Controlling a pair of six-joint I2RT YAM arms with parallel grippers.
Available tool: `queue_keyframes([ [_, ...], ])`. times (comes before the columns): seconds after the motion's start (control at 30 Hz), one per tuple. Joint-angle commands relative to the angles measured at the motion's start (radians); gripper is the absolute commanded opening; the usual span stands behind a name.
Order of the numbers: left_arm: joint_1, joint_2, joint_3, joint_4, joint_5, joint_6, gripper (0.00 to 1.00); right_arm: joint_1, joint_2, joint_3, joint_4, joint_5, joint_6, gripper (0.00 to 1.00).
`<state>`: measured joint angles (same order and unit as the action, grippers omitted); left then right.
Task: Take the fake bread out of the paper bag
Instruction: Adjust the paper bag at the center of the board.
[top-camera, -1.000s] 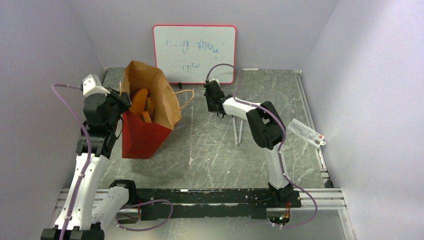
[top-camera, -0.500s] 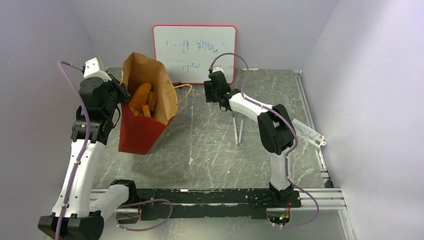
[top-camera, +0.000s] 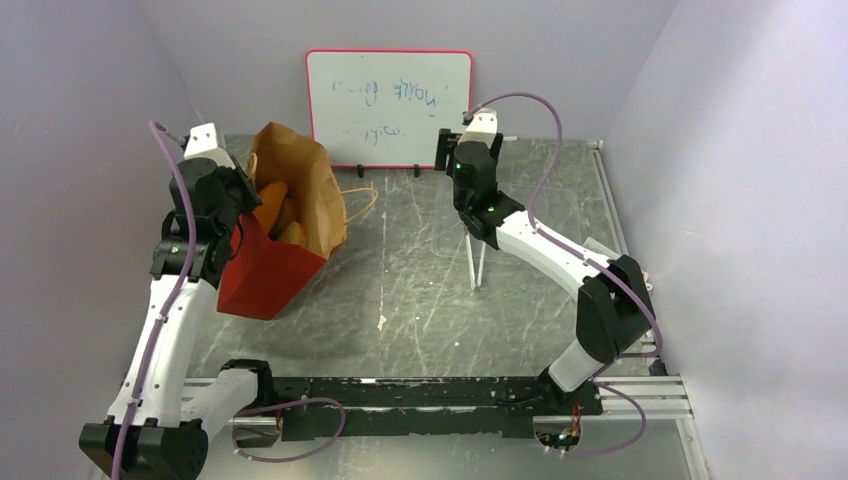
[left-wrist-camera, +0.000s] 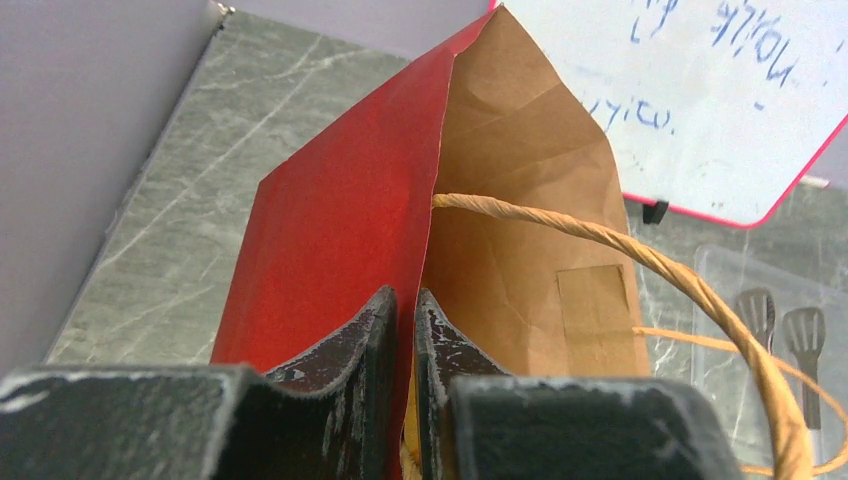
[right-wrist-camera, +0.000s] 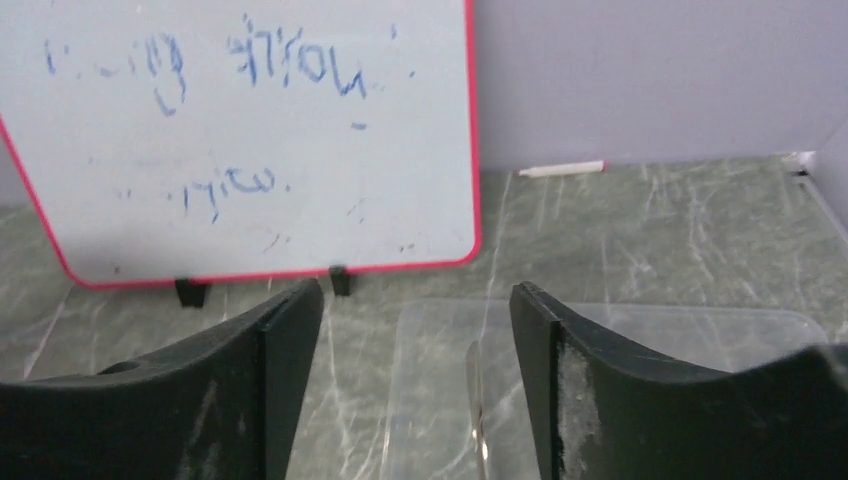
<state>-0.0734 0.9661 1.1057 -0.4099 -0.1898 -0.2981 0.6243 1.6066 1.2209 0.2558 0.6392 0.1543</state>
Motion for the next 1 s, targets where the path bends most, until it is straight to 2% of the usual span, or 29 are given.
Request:
queue_keyframes([
  [0.0, 0.0, -0.011, -0.064, 0.17, 0.101, 0.034, 0.07, -0.017, 0.001, -0.019, 0.044, 0.047, 0.019, 0.77],
  [0.07, 0.0, -0.017, -0.113, 0.217, 0.141, 0.034, 0.07, -0.016, -0.023, -0.05, 0.004, 0.042, 0.038, 0.85],
  [0.23, -0.004, -0.002, -0.177, 0.291, 0.204, 0.052, 0.07, -0.016, -0.141, -0.261, 0.021, 0.042, 0.123, 0.87],
  [0.4, -0.046, 0.025, -0.207, 0.368, 0.233, 0.086, 0.07, -0.014, -0.194, -0.359, -0.078, 0.075, 0.221, 0.89],
  [0.6, -0.172, 0.086, -0.201, 0.404, 0.216, 0.189, 0.07, -0.009, -0.173, -0.406, -0.168, 0.067, 0.288, 0.91],
  [0.73, -0.246, 0.119, -0.207, 0.417, 0.193, 0.239, 0.07, -0.005, -0.148, -0.442, -0.16, 0.061, 0.316, 0.92],
  [0.97, -0.27, 0.107, -0.249, 0.457, 0.192, 0.232, 0.07, 0.0, -0.075, -0.456, -0.164, 0.102, 0.343, 0.91],
])
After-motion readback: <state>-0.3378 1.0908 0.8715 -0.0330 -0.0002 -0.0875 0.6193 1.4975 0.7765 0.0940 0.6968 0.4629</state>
